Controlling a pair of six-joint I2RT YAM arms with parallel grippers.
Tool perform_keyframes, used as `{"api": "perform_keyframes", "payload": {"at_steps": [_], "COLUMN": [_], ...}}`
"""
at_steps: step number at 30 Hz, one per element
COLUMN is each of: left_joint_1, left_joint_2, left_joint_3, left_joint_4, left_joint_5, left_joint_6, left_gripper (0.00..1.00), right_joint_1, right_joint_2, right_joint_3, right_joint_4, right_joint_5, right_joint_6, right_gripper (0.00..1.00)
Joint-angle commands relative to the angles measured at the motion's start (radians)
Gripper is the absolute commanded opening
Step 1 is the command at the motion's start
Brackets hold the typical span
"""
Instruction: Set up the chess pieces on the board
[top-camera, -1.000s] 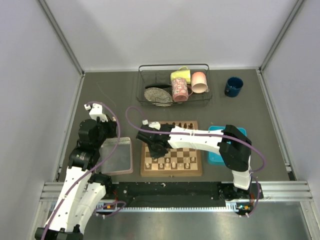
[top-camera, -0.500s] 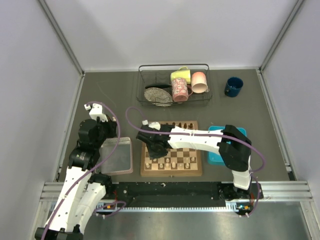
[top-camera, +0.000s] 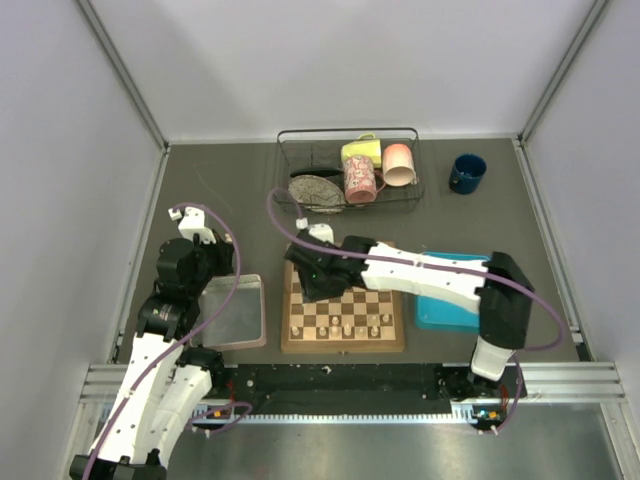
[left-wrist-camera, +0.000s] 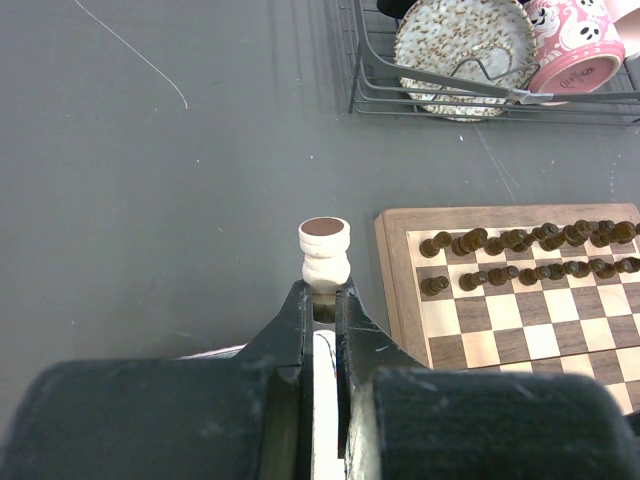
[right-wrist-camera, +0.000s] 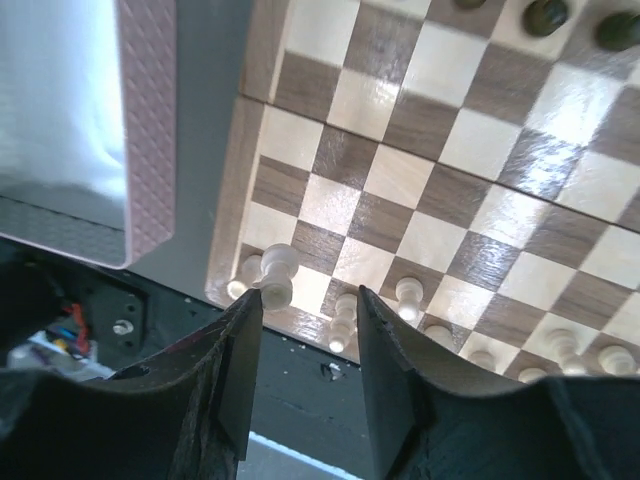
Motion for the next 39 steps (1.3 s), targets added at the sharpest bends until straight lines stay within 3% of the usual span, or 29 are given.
{"api": "perform_keyframes", "payload": {"at_steps": [1,39], "left_joint_1": [0.004,0.004], "left_joint_2": [-0.005,-0.008], "left_joint_3": [0.007,0.005], "left_joint_4": [0.017,0.019], "left_joint_5": [0.0,0.006], "left_joint_6": [-0.002,0.001], "left_gripper": [0.0,0.0], "right_joint_1": [-0.043,-0.008], "right_joint_2": [-0.139,0.142], "right_joint_3": [-0.011,0.018], "right_joint_4": [0.013,0.009], "right_joint_5": [0.034,-0.04], "right_joint_6": [-0.016,-0.056], "right_gripper": [0.42,0.38]}}
